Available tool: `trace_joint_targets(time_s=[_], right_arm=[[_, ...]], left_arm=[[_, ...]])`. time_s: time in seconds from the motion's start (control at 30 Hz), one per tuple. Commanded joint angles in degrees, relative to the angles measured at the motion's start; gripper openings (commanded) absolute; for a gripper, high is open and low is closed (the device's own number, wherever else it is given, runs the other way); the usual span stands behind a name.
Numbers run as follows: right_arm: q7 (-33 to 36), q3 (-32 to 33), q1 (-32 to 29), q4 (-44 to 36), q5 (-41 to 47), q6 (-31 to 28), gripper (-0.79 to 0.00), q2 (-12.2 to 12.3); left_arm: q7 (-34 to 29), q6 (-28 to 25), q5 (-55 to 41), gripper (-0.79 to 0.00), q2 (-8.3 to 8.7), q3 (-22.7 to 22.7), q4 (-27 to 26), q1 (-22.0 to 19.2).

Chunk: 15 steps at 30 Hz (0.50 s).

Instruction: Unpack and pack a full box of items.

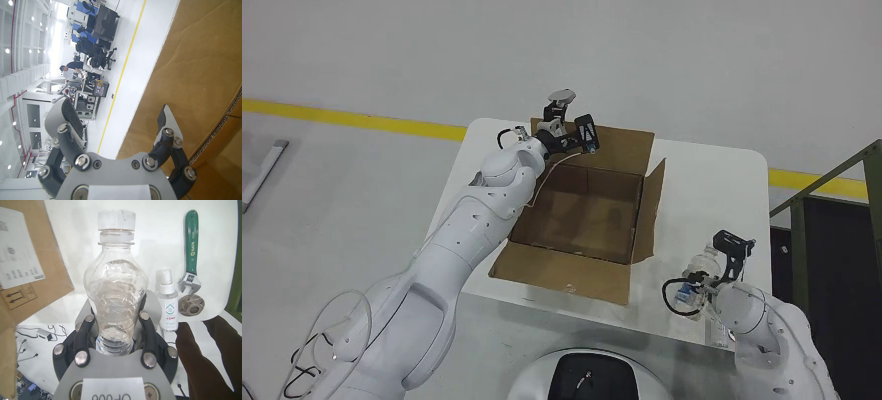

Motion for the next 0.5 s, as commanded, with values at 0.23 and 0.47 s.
trace_joint_targets(time_s=[0.23, 0.47], right_arm=[[1.03, 3.80, -0.12, -9.42, 2.29, -1.01, -0.785, 0.04], [0.63, 6.02, 0.82, -12.90, 6.21, -0.62, -0.785, -0.03]], left_arm=[[1.57, -1.44, 1.27, 0.000, 2.38, -3.99, -6.06, 1.81], [1.89, -3.82, 1.95, 0.000, 4.63, -8.44, -9.80, 3.38]])
